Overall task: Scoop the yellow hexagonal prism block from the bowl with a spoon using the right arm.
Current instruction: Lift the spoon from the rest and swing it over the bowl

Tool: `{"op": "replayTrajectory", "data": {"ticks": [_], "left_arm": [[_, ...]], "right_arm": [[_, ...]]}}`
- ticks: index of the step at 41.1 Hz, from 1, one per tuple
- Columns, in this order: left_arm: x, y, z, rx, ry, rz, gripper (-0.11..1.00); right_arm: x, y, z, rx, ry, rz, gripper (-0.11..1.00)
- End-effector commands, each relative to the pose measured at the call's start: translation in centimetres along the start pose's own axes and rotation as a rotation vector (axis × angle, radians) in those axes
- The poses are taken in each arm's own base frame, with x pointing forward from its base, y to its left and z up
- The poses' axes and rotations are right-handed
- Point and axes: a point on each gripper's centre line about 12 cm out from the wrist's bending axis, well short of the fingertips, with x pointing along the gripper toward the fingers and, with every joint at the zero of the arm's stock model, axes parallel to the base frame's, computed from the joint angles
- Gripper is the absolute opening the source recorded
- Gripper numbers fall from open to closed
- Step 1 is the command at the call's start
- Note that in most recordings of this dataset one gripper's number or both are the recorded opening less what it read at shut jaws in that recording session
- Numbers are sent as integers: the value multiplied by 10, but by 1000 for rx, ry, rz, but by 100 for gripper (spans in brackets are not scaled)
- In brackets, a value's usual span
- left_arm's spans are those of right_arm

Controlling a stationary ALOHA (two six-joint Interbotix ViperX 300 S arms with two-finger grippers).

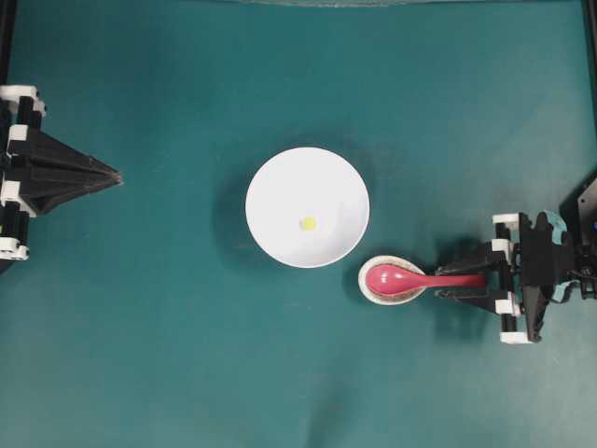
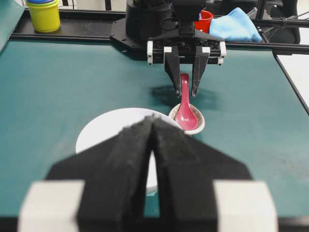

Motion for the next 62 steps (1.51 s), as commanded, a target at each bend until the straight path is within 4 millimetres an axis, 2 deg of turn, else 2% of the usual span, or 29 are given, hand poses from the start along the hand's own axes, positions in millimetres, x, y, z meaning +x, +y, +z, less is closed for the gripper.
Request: {"op": "replayTrajectory", "data": {"ticks": [1, 6, 12, 15, 26, 32, 39, 46, 53, 62], "left_arm": [[3, -1, 11, 0, -26, -3, 3], [3, -1, 11, 2, -24, -3, 3], [3, -1, 11, 0, -26, -3, 3], [3, -1, 11, 2, -24, -3, 3], [3, -1, 10, 0, -17, -2, 3], [3, -1, 9, 3, -14, -2, 3], [3, -1, 10, 0, -15, -2, 3], [3, -1, 9, 0, -14, -2, 3], [3, -1, 10, 2, -15, -3, 3], [3, -1, 11, 0, -26, -3, 3]], "right_arm": [[1, 2, 5, 8, -24, 4, 41], [1, 1, 5, 8, -27, 1, 38], [2, 2, 10, 11, -57, 1, 24], [2, 4, 13, 19, -71, 7, 23], [0, 13, 48, 51, -163, 39, 23], [0, 11, 78, 62, -181, 39, 23], [-1, 1, 117, 52, -158, 36, 23], [1, -15, 146, 56, -70, 39, 23], [4, -33, 162, 112, 45, 43, 23], [6, -45, 180, 145, 148, 69, 23]]}}
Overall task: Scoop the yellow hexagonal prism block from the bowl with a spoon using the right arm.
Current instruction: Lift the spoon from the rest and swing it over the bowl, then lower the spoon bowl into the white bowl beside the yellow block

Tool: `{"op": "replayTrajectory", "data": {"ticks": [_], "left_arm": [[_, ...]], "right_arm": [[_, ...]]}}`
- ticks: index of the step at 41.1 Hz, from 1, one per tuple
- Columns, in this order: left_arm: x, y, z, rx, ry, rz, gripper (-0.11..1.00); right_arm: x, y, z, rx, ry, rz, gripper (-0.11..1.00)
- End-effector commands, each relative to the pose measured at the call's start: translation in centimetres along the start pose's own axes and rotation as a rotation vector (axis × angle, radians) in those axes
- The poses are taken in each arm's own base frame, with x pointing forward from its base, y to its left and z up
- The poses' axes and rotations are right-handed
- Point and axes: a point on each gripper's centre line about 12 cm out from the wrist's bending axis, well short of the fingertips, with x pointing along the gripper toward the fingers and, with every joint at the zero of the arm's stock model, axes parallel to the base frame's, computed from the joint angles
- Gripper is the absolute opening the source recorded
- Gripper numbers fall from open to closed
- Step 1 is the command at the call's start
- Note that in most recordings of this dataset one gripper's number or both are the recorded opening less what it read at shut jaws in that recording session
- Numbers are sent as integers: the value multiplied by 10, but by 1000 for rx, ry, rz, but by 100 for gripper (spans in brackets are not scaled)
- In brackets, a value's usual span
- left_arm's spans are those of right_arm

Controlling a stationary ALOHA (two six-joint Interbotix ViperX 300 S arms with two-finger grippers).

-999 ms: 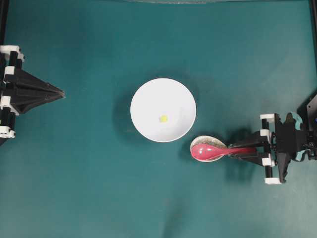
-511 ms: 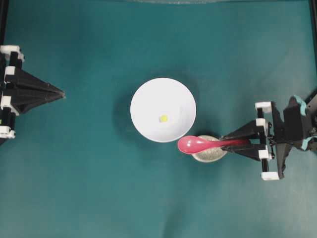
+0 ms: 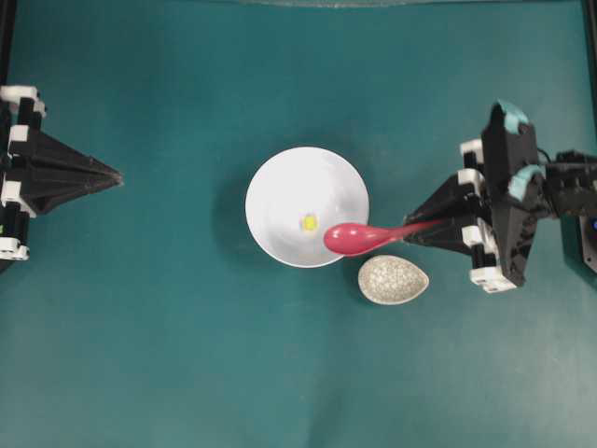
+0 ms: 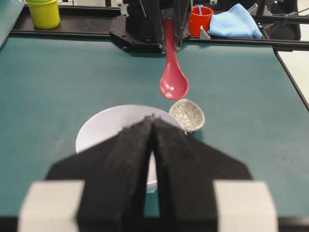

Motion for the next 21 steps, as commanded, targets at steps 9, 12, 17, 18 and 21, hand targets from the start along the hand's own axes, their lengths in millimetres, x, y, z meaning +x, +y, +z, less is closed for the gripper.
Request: {"op": "replayTrajectory", "data": {"ticks": [9, 12, 17, 18, 21], "left_arm": [[3, -1, 13, 0, -43, -3, 3], [3, -1, 13, -1, -44, -3, 3], [3, -1, 14, 0, -47, -3, 3], [3, -1, 13, -1, -44, -3, 3], [3, -1, 14, -1, -46, -3, 3]], "right_arm": [[-7, -11, 33, 48, 79, 25, 23], [-5, -16, 38, 57, 121, 30, 23], [5, -20, 41, 41, 220, 44, 23], [8, -20, 41, 29, 244, 48, 23], [17, -21, 42, 12, 295, 49, 23]]}}
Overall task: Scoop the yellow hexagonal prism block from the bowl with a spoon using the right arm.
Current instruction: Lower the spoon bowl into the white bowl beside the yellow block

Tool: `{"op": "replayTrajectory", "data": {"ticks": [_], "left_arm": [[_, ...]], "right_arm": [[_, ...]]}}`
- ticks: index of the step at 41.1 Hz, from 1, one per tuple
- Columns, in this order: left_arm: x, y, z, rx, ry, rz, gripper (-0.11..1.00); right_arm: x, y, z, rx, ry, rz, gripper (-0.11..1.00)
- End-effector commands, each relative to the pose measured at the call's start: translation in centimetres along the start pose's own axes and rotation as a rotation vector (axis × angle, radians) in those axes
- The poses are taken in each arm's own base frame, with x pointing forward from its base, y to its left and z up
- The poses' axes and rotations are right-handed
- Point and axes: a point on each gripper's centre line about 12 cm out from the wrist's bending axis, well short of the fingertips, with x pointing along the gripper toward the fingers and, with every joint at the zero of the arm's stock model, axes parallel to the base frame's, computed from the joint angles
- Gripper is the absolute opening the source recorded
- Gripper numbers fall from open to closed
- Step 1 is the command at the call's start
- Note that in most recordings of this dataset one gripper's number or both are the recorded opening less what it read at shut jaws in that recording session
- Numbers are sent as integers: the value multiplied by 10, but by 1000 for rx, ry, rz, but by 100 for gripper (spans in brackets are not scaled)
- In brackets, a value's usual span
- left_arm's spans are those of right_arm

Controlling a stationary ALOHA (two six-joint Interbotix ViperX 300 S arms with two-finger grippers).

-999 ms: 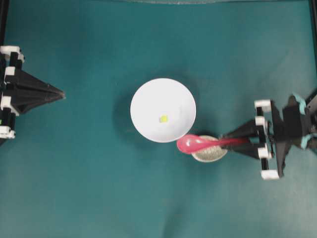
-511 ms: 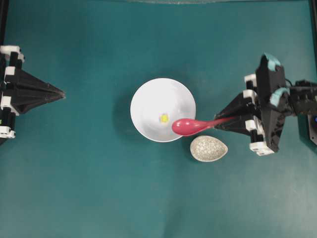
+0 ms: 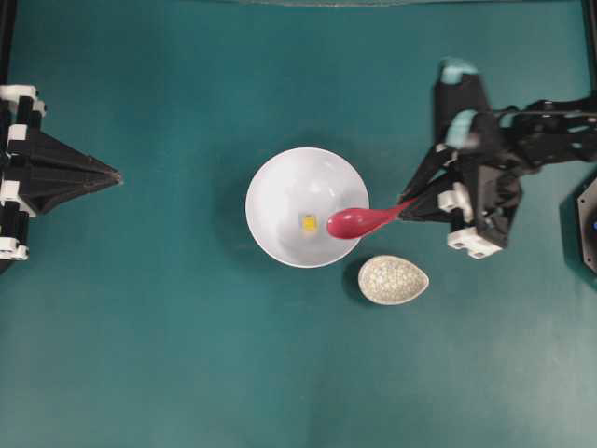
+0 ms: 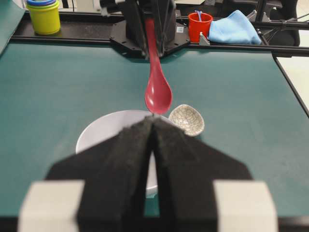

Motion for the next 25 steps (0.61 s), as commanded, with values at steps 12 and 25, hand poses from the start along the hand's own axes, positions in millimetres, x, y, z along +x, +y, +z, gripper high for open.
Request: {"op": "replayTrajectory", "data": {"ticks": [12, 25], "left_arm": [[3, -1, 14, 2, -47, -3, 3], [3, -1, 16, 0, -58, -3, 3]], "right_arm": [[25, -7, 30, -21, 169, -35, 23], [36, -15, 39, -6, 276, -93, 23]]}}
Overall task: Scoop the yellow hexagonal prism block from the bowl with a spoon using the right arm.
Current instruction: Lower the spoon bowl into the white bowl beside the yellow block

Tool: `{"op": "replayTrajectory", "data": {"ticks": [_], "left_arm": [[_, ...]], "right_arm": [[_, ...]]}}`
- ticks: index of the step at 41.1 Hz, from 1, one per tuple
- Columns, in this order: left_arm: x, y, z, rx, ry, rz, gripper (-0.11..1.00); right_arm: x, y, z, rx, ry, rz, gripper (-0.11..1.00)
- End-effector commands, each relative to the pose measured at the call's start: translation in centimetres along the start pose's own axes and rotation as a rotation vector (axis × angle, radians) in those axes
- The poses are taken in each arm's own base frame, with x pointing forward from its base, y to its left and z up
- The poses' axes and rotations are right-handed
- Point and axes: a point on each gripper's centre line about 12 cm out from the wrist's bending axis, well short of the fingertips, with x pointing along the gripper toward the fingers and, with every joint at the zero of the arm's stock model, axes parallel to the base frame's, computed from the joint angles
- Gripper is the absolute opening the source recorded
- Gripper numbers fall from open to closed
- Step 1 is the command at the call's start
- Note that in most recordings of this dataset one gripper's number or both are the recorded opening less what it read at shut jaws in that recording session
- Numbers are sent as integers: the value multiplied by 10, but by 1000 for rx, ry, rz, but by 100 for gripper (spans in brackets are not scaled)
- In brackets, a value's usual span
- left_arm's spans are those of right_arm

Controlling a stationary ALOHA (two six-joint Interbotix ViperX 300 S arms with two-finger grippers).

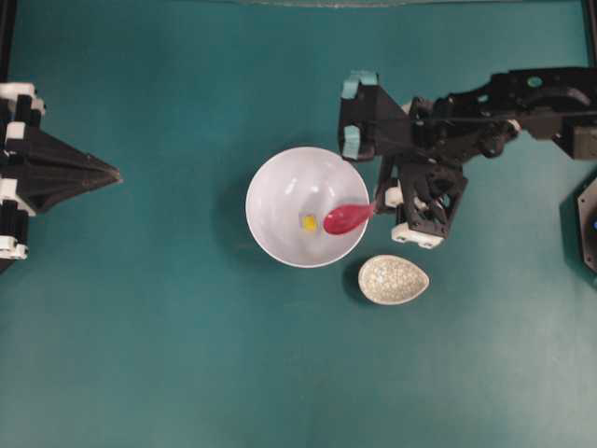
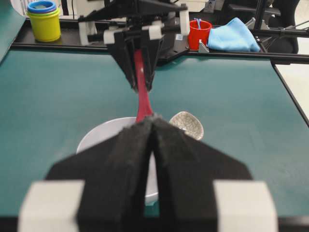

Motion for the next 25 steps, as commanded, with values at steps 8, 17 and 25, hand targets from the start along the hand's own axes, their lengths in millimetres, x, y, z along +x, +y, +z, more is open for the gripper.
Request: {"op": "replayTrajectory", "data": {"ticks": [8, 17, 25], "left_arm": [[3, -1, 15, 3, -49, -4, 3], [3, -1, 16, 1, -57, -4, 3], [3, -1, 16, 1, -58, -4, 3]], "right_arm": [[-5, -2, 18, -36, -18, -30, 23], [9, -5, 15, -35, 29, -33, 23], [19, -4, 14, -49, 46, -31, 23]]}}
